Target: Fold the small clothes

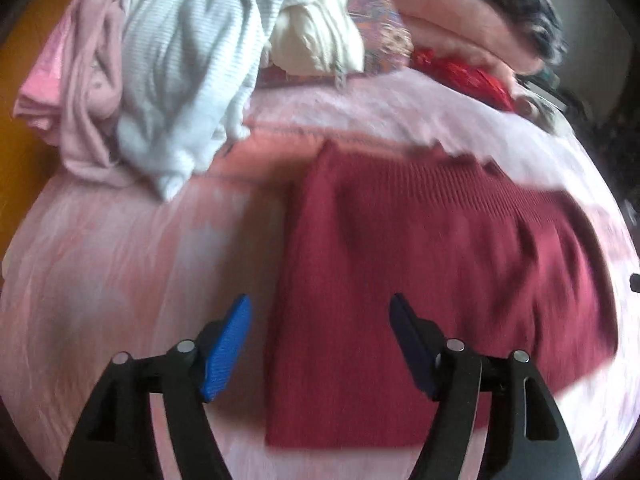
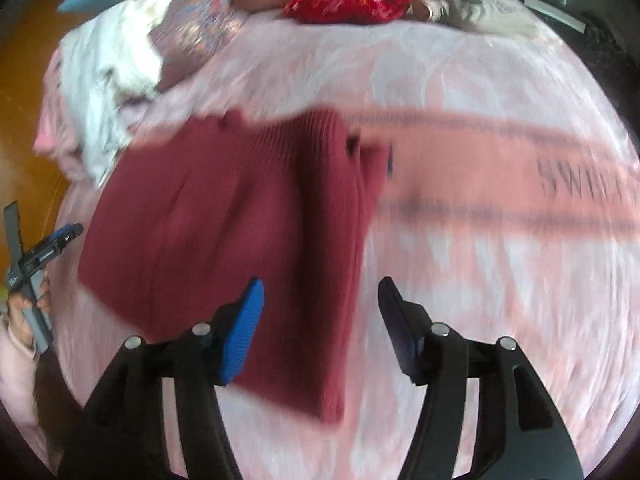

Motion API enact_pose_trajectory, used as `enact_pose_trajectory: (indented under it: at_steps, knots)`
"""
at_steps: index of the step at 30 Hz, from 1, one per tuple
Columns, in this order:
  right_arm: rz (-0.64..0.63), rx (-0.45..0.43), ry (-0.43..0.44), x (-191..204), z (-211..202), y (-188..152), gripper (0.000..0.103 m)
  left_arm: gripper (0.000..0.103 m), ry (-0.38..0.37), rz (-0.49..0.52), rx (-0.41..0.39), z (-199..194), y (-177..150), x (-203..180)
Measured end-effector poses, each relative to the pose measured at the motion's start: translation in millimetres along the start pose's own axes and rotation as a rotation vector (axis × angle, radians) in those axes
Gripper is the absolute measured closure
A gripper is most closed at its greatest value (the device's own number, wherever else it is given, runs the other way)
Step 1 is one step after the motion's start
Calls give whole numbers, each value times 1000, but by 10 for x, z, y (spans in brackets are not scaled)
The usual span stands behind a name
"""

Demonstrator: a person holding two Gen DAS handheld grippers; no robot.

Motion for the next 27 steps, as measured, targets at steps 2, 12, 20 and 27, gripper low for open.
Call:
enact_pose_trajectory:
  at_steps: [2, 12, 20, 27]
  knots:
    - [23, 37, 38, -29, 55, -306, 42, 31, -25, -12, 8, -25, -224, -25]
    - [19, 76, 132, 29, 491, -560, 78, 52, -11, -54, 86, 294, -462, 7]
    - [-7, 47, 136, 30, 236, -556, 96, 84, -47, -96, 82, 210, -510, 121]
    - [2, 122, 87, -66, 593, -674, 95, 78, -16, -48, 95, 381, -575, 138]
Point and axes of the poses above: each gripper's, at about its wrist camera, not at the fingertips, and z roughly the way its jaws point, x to its left, y to its top, the point moved 9 cm from there along z, roughly the way its jaws point, and after that the axes turned 1 degree about x, right-handed, at the moved point
